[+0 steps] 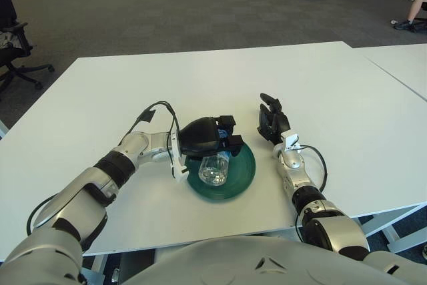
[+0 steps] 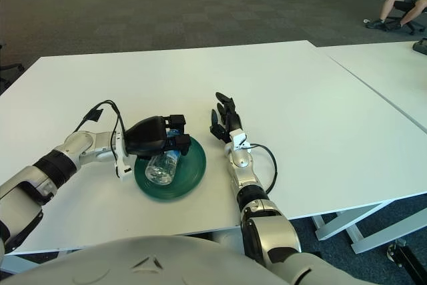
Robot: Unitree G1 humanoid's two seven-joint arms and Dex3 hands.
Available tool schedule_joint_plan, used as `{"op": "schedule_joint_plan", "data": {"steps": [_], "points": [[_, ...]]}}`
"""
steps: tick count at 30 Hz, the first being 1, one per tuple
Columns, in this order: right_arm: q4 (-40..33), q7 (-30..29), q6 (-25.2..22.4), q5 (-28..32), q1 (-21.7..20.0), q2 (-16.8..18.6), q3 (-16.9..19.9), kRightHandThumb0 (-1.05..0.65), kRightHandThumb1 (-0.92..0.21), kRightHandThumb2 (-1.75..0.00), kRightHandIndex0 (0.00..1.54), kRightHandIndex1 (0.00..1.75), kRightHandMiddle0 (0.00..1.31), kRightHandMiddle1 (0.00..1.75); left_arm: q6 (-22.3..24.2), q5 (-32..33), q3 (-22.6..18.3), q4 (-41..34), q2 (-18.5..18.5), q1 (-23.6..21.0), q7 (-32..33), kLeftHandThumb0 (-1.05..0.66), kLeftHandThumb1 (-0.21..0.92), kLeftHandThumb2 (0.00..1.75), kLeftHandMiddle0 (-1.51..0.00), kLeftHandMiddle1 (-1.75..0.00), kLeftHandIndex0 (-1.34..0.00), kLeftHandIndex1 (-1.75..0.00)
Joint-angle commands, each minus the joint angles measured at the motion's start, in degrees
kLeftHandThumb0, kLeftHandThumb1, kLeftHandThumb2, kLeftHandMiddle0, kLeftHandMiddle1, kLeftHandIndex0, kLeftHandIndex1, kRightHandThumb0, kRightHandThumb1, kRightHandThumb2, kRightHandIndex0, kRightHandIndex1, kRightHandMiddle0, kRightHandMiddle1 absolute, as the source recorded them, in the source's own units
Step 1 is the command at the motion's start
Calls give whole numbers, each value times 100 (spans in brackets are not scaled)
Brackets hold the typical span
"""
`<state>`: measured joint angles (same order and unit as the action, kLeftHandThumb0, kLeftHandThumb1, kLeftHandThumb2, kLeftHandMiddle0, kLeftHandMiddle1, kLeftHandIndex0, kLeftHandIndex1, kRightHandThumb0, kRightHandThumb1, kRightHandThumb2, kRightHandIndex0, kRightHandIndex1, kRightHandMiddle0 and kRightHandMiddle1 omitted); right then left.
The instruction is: Put the bottle into the plate.
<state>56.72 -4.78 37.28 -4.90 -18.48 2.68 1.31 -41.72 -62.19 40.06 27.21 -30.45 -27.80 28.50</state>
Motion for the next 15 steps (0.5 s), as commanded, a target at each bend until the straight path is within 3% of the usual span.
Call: {"op": "schedule_joint_plan", "data": {"steps": [1, 15], "points": [[273, -11, -219, 43, 302, 7, 28, -63, -92, -78, 26, 0, 0, 58, 58, 40, -165, -85, -87, -28, 29, 0, 19, 144, -75, -164, -48, -175], [288, 63, -211, 83, 302, 9, 50, -64, -92, -78, 26, 0, 0, 59, 155, -195, -85, -10, -14, -82, 282, 0, 19, 144, -75, -165, -48, -175]]}}
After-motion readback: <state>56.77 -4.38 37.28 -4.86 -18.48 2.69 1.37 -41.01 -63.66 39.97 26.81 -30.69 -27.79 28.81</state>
